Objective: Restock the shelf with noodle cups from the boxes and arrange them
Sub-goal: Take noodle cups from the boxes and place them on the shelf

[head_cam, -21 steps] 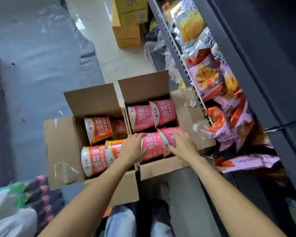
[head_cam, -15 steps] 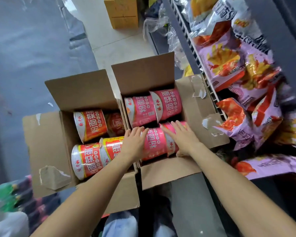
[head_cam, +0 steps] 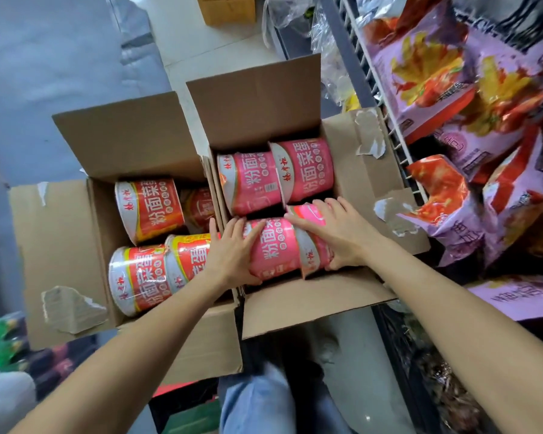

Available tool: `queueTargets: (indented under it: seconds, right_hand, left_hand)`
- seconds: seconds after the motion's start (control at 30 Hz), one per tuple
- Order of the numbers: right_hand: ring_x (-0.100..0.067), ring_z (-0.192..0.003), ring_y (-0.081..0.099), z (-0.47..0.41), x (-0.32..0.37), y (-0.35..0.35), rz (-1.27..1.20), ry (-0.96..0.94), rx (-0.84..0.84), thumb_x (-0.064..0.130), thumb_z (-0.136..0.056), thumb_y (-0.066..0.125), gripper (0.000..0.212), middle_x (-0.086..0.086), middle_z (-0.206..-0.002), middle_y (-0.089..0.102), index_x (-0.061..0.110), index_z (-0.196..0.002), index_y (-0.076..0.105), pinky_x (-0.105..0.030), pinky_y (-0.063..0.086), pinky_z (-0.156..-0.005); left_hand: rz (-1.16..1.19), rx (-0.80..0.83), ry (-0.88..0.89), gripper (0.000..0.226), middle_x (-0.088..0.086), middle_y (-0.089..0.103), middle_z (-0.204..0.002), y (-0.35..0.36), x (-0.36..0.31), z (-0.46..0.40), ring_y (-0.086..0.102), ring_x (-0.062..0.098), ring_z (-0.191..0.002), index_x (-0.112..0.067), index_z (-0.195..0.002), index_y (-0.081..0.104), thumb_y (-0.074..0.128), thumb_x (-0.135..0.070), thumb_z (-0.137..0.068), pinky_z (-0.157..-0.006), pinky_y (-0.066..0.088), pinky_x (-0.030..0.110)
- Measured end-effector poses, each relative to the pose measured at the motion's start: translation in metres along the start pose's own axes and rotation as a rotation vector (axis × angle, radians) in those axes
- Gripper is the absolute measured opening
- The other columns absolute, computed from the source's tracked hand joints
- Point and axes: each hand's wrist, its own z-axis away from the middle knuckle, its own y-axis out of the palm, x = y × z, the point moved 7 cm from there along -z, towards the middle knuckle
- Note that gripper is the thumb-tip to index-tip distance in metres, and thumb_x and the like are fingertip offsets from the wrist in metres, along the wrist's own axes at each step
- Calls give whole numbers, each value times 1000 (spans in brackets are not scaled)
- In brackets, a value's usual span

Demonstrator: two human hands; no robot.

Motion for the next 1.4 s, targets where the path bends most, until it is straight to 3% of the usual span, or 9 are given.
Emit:
queueTargets:
  seconds: [0.3,0.4,0.63,0.83,0.93,1.03,1.13,1.23,1.4]
  right_hand:
    - [-43,-137,26,58,13,-48,-56,142,-267,64,-60,76,121,-22,-149,28,48,-146,-8,-62,22,-107]
    - [-41,-137,26,78,8,-62,-119,241,-389,67,-58,74,122,-21,-148,27,46,-146,-6,-62,21,-110]
    - [-23,-139,26,115,9,-59,-782,540,-838,61,-49,83,135,-5,-153,26,33,-152,3,-37,24,-109]
    - [-22,-141,28,116,8,-41,-867,679,-990,43,-50,92,134,-6,-154,30,27,-153,8,-37,26,-113]
    - [-26,-137,32,110,10,-32,-893,775,-981,52,-48,88,135,-10,-150,34,33,-152,5,-44,31,-111]
    - [-32,-135,32,104,14,-29,-764,832,-922,65,-47,78,132,-15,-147,34,36,-152,2,-51,31,-107]
    - [-33,-135,32,104,10,-31,-713,859,-896,58,-52,84,132,-17,-147,34,34,-152,2,-49,29,-107]
    - [-33,-138,27,105,3,-30,-729,854,-891,56,-54,85,131,-15,-151,28,33,-153,1,-50,27,-109]
    - [-32,-138,27,109,-4,-24,-806,838,-912,61,-52,81,131,-14,-151,28,33,-153,2,-52,28,-111]
  left_hand:
    - [122,-346,104,116,14,35,-146,-20,11,34,28,34,-135,-32,-145,19,79,-63,-51,-108,28,52]
    - [175,-291,77,115,9,26,-150,-11,16,36,19,32,-137,-36,-148,15,77,-64,-56,-111,24,49]
    - [-30,-290,117,109,10,26,-152,-33,-10,36,17,36,-139,-34,-149,20,78,-60,-61,-111,21,52]
    - [405,-382,475,108,5,14,-153,-71,-39,43,43,24,-128,-22,-151,16,81,-6,-66,-91,51,36]
    - [741,-145,400,87,8,13,-155,-30,-48,26,49,20,-126,-13,-151,16,67,1,-81,-97,49,35]
    - [624,-147,325,47,2,36,-146,5,-66,14,47,18,-127,-17,-131,55,67,-27,-87,-104,40,35]
    - [679,-363,67,74,6,30,-147,1,-55,0,28,23,-136,-17,-138,44,73,-48,-77,-112,30,40]
    - [628,-216,-110,112,10,11,-156,6,-50,-20,11,30,-144,-17,-150,12,74,-61,-68,-116,20,46]
    - [1090,-46,-352,86,11,48,-137,22,-21,-45,53,26,-119,-10,-139,33,80,-38,-73,-98,48,41]
